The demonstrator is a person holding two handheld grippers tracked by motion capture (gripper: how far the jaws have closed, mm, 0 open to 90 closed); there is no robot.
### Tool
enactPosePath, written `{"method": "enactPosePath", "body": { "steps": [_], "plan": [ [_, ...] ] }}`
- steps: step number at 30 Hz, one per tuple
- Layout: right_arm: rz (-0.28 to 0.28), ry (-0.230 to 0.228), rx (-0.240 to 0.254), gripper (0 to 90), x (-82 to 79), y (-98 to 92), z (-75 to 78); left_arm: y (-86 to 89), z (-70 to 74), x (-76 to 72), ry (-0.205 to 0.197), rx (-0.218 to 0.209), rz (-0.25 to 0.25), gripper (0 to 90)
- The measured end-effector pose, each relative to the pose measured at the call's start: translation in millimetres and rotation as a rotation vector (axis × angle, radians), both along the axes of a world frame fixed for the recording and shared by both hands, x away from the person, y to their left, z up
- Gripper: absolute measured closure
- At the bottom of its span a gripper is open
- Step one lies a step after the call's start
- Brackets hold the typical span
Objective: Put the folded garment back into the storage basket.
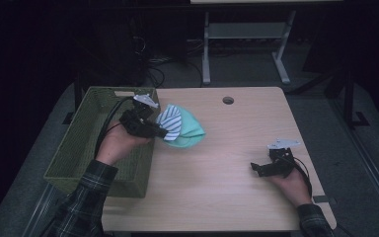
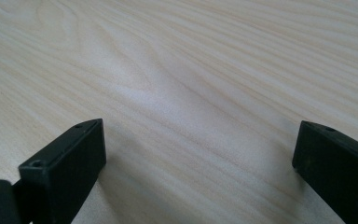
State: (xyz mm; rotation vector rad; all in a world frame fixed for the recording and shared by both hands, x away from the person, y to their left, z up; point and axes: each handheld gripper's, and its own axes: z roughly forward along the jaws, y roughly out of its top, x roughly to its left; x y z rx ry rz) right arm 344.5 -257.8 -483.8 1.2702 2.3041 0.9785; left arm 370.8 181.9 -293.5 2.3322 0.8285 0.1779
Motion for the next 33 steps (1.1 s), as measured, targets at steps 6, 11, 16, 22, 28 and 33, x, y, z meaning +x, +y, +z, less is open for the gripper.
{"method": "enactPosePath", "body": {
  "steps": [6,11,16,22,28,33],
  "plan": [
    [0.001,0.002,-0.002,2.2,0.0,-0.1,0.2,18.8,4.0,0.1,-0.014,0.000,0.046,73.3],
    [-0.006,0.001,-0.002,1.5,0.1,0.4,0.0,34.6,7.4,0.1,-0.029,0.006,0.089,73.3],
    [-0.013,0.004,-0.001,0.9,0.2,0.9,-0.1,48.4,8.0,-0.2,-0.041,0.004,0.134,73.3],
    [-0.013,0.004,-0.001,1.0,0.2,0.8,-0.1,65.9,8.5,0.7,-0.049,0.004,0.183,73.3],
    [-0.012,0.004,-0.001,1.0,0.2,0.8,-0.1,84.6,5.8,1.6,-0.044,-0.001,0.242,73.3],
    [-0.012,0.003,-0.001,1.0,0.2,0.8,-0.1,98.7,0.7,0.7,-0.041,0.001,0.283,73.2]
  ]
}}
